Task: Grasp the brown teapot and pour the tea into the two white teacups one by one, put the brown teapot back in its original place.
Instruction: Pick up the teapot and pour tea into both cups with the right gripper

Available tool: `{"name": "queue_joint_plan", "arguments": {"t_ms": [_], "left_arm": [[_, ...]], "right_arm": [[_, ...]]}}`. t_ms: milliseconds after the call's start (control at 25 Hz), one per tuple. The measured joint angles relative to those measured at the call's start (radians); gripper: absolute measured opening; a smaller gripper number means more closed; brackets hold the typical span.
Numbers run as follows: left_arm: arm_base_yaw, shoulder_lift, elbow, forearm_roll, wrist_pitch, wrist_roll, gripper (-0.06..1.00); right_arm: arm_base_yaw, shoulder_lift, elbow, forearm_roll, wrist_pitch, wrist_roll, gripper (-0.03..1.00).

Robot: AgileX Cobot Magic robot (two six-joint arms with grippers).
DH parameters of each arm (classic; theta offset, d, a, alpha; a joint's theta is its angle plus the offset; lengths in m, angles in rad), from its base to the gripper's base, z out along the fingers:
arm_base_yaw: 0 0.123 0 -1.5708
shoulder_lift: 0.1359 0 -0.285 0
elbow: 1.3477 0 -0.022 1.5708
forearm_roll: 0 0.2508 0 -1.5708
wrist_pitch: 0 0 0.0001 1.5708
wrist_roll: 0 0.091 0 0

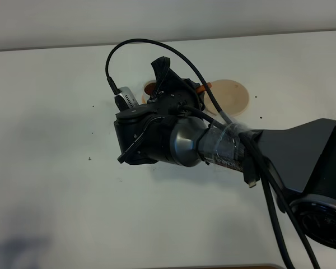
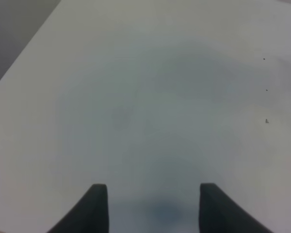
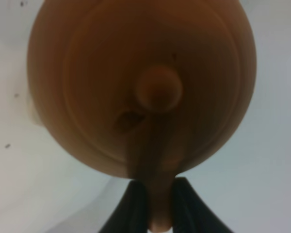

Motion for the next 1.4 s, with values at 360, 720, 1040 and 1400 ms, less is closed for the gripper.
{"name": "queue_joint_plan", "arguments": {"t_ms": [360, 720, 1040, 1400], "left_arm": [[0.000, 0.000, 0.000, 0.000, 0.000, 0.000, 0.43], [0.000, 0.000, 0.000, 0.000, 0.000, 0.000, 0.43], [0.000, 0.000, 0.000, 0.000, 0.000, 0.000, 0.43], [0.000, 0.000, 0.000, 0.000, 0.000, 0.000, 0.43]], "right_arm": [[0.000, 0.000, 0.001, -0.075, 0.000, -0.027, 0.10], [0.000, 0.000, 0.001, -0.119, 0.000, -0.059, 0.10], [0.000, 0.000, 0.001, -0.144, -0.001, -0.083, 0.10], [0.000, 0.000, 0.001, -0.169, -0.001, -0.116, 0.10]]}}
